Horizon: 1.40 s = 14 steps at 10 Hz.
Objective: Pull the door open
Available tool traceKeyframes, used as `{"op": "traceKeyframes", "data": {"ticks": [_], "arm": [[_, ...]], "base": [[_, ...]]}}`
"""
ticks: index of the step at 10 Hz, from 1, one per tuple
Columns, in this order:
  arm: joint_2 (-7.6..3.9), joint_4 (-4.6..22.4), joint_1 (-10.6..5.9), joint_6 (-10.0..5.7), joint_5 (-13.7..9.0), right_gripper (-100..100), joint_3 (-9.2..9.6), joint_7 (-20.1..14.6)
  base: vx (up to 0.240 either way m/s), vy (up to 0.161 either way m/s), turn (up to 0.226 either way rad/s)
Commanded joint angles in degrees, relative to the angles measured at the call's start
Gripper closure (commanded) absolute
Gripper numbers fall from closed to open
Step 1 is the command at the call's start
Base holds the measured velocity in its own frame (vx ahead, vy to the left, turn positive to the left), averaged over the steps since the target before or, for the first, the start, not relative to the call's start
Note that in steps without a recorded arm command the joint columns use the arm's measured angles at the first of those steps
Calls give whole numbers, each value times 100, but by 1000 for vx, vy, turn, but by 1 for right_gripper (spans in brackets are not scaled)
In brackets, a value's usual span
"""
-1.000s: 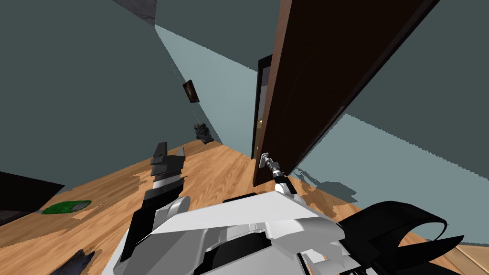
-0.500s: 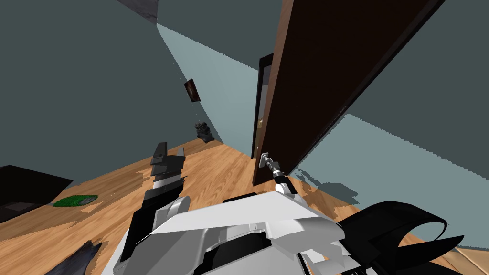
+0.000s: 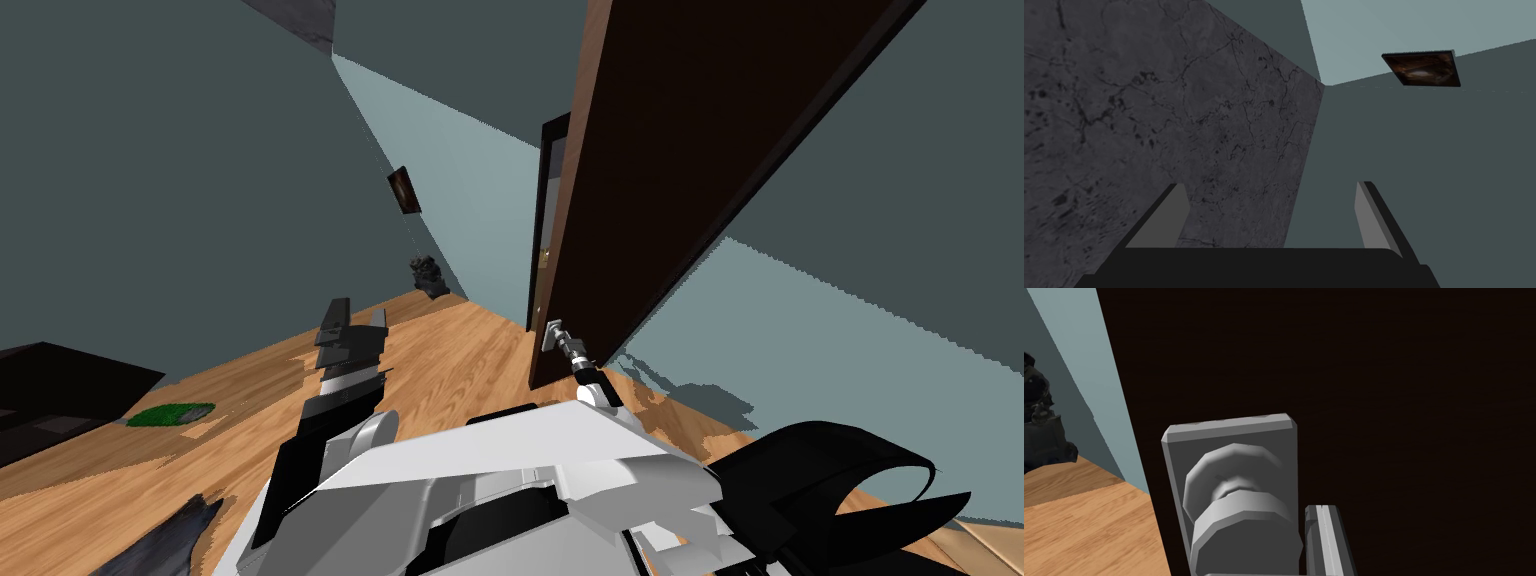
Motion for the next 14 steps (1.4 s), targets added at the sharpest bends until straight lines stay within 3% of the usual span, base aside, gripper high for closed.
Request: {"op": "traceKeyframes", "data": {"ticks": [1, 14], "arm": [[65, -4, -5, 38, 36, -100, 167, 0], [-2, -37, 5, 9, 60, -100, 269, -62]], "base": [[-3, 8, 4], [-20, -12, 15]]}}
